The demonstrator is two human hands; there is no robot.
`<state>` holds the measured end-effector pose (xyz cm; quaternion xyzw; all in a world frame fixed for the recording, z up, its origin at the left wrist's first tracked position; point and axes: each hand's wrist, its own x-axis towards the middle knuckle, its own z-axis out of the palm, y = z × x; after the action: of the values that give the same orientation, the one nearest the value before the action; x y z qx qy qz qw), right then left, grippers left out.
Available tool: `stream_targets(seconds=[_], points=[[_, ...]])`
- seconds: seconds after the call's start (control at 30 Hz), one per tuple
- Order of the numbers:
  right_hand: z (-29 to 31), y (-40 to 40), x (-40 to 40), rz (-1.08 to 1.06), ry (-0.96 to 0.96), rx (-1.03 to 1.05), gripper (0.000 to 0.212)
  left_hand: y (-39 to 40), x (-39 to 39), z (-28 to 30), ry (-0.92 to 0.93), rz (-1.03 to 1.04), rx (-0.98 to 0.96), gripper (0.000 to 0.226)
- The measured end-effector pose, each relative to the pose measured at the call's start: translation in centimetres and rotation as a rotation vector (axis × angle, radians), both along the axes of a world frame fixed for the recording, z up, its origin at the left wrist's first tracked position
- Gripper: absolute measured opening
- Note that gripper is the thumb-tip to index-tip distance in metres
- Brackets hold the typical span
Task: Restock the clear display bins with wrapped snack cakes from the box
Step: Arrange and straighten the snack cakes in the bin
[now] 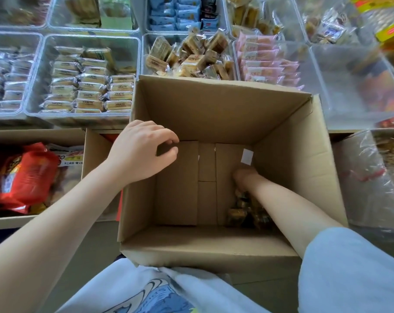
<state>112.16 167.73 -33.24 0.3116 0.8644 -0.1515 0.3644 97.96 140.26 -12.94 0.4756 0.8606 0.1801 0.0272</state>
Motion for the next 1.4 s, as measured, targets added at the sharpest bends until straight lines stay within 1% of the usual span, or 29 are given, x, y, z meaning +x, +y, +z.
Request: stream_targets(seconds=[0.03, 0.07, 0.1, 0.13, 0.2, 0.27, 0.33, 0.4, 0.47, 0.53, 0.57, 0.6, 0.63, 0.7, 0.8, 0.9, 1.0, 1.07, 1.13, 1.2, 1.27, 1.33, 1.4], points=[[1.3, -0.4, -0.3, 0.001, -0.016, -0.013, 0.034, 0.0, 0.0, 0.0, 0.0, -0.005, 0.0, 0.026], [2.0, -0.3, -0.8, 0.079, -0.081, -0.041, 0.037, 0.0, 0.0, 0.1, 0.0, -0.007, -0.004, 0.026], [3.1, -0.3, -1.4, 0.103, -0.06, -0.129, 0.042, 0.0, 0.1, 0.0, 0.004, -0.004, -0.011, 0.026], [4.7, -0.5, -2.3, 0.098, -0.001, -0.173, 0.049, 0.0, 0.1, 0.0, 0.016, 0.004, -0.021, 0.025], [7.9, -0.7, -4.1, -0.076, 0.161, -0.336, 0.057, 0.0, 0.2, -0.2, 0.056, 0.029, -0.04, 0.027], [11.7, -1.6, -5.7, -0.243, 0.3, -0.608, 0.051, -0.1, 0.4, -0.2, 0.06, 0.067, 0.006, 0.031], [15.9, -2.9, -6.5, -0.311, 0.419, -0.894, 0.041, -0.4, 0.6, 0.1, -0.022, 0.13, 0.126, 0.034], [19.7, -4.2, -7.2, -0.305, 0.518, -1.078, 0.039, -0.8, 0.5, 1.0, -0.203, 0.227, 0.279, 0.041], [23.0, -5.8, -7.9, -0.279, 0.616, -1.223, 0.037, -1.0, 0.0, 2.9, -0.52, 0.323, 0.463, 0.052], [25.7, -7.8, -8.8, -0.22, 0.713, -1.259, 0.032, -1.2, -1.2, 4.9, -0.823, 0.377, 0.614, 0.062], [26.7, -8.8, -9.4, -0.182, 0.762, -1.222, 0.029, -1.6, -2.1, 5.7, -0.916, 0.376, 0.661, 0.061], [27.6, -9.8, -10.0, -0.146, 0.807, -1.159, 0.026, -2.2, -3.1, 6.4, -0.966, 0.364, 0.697, 0.056], [28.3, -10.8, -10.8, -0.111, 0.846, -1.072, 0.024, -2.9, -4.2, 6.9, -0.973, 0.349, 0.72, 0.048], [29.4, -12.7, -12.7, -0.03, 0.913, -0.879, 0.022, -4.8, -6.7, 7.4, -0.929, 0.328, 0.734, 0.035], [30.2, -15.4, -16.2, 0.092, 0.959, -0.644, 0.018, -7.9, -10.7, 7.2, -0.927, 0.282, 0.744, 0.032], [30.1, -18.1, -20.6, 0.182, 0.941, -0.551, 0.02, -10.7, -14.7, 6.5, -0.94, 0.258, 0.753, 0.033], [29.0, -20.3, -25.1, 0.2, 0.931, -0.517, 0.027, -12.6, -18.9, 5.0, -0.937, 0.288, 0.719, 0.037], [27.9, -21.2, -28.1, 0.199, 0.914, -0.444, 0.038, -13.6, -22.1, 3.2, -0.906, 0.342, 0.663, 0.04], [26.4, -21.4, -31.0, 0.202, 0.881, -0.301, 0.046, -14.4, -25.3, 0.6, -0.845, 0.429, 0.556, 0.041], [24.7, -20.8, -33.8, 0.222, 0.832, -0.099, 0.04, -14.9, -28.3, -2.4, -0.741, 0.492, 0.407, 0.043], [23.0, -20.0, -36.2, 0.253, 0.77, 0.084, 0.033, -14.9, -30.5, -4.9, -0.674, 0.491, 0.252, 0.044], [21.5, -19.2, -38.2, 0.231, 0.729, 0.191, 0.031, -14.4, -32.1, -6.7, -0.603, 0.453, 0.13, 0.045], [19.8, -18.7, -39.9, 0.173, 0.702, 0.241, 0.029, -13.6, -33.6, -8.0, -0.519, 0.409, 0.054, 0.047]])
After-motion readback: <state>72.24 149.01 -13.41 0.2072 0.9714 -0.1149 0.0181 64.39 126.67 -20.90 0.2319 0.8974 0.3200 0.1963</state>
